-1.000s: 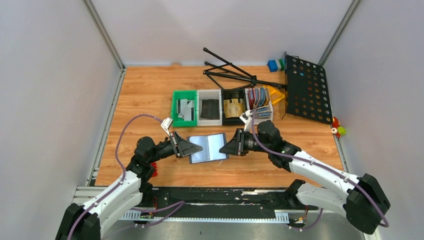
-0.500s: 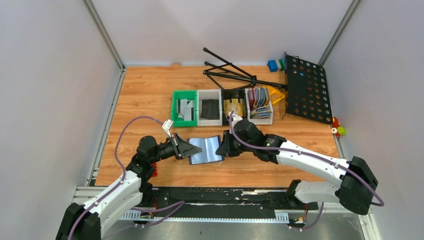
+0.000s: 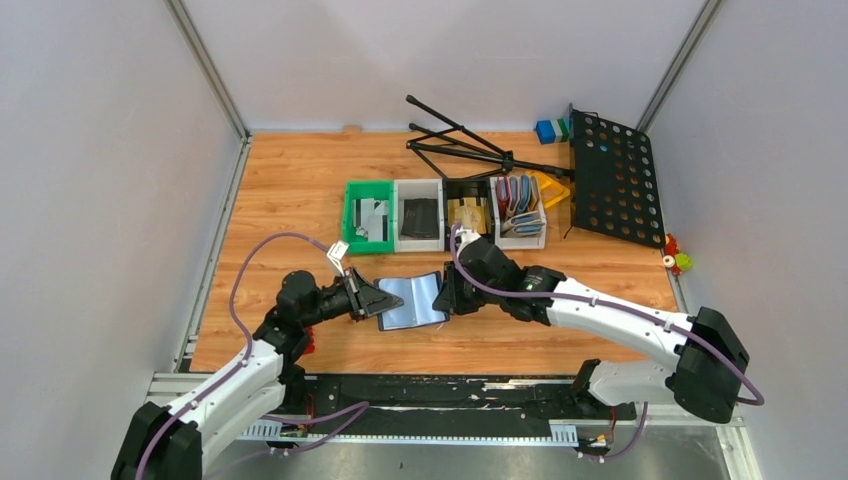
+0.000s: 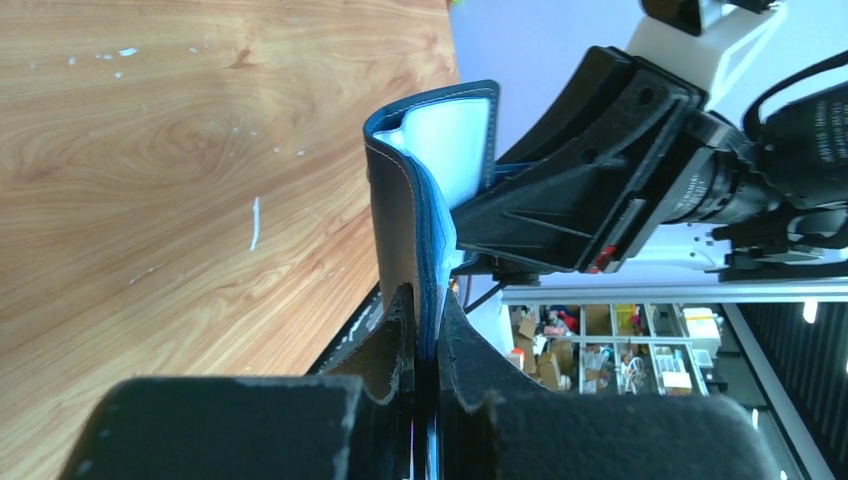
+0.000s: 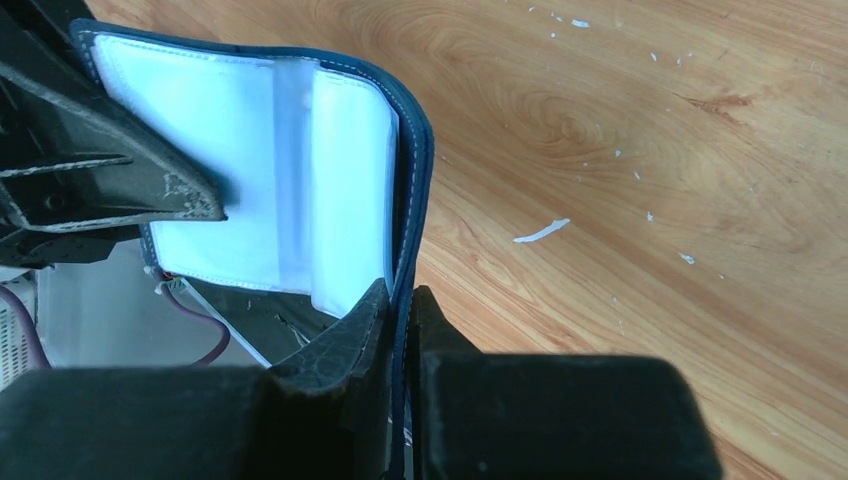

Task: Take the credit cards out of the card holder
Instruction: Close the card holder at the center of the board.

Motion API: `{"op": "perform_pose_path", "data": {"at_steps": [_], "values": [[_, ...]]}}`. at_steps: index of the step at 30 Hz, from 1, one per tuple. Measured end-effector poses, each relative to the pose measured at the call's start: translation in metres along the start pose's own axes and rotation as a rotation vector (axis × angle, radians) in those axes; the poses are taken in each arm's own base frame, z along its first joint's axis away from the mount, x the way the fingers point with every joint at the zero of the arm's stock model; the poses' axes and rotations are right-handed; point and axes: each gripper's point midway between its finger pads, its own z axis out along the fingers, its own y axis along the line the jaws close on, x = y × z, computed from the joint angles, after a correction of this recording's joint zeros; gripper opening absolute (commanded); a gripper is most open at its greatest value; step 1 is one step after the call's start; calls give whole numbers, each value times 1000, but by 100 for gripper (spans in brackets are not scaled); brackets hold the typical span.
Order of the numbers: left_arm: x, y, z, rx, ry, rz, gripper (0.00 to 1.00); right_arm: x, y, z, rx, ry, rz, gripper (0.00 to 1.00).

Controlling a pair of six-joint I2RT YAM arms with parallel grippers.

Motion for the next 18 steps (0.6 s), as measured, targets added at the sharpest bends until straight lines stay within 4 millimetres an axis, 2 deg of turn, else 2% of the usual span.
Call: {"op": "perform_pose_path", "data": {"at_steps": [3,5,8,11,14,18], "values": [[1,9,1,-33,6,10,0,1,-2,-3,9,3,-7,3],[2,17,3,-62,10,20,0,2,-6,-3,30,4,-15,8],[5,31,8,-122,21,42,0,4,-10,-2,64,20,-28,30],[9,45,13,-184,39,75,0,6,-16,2,93,36,-46,45],[17,67,19,-266,61,104,0,10,-16,6,61,43,-55,50],[25,87,23,-333,86,134,0,22,-19,19,-23,51,-35,53]]}}
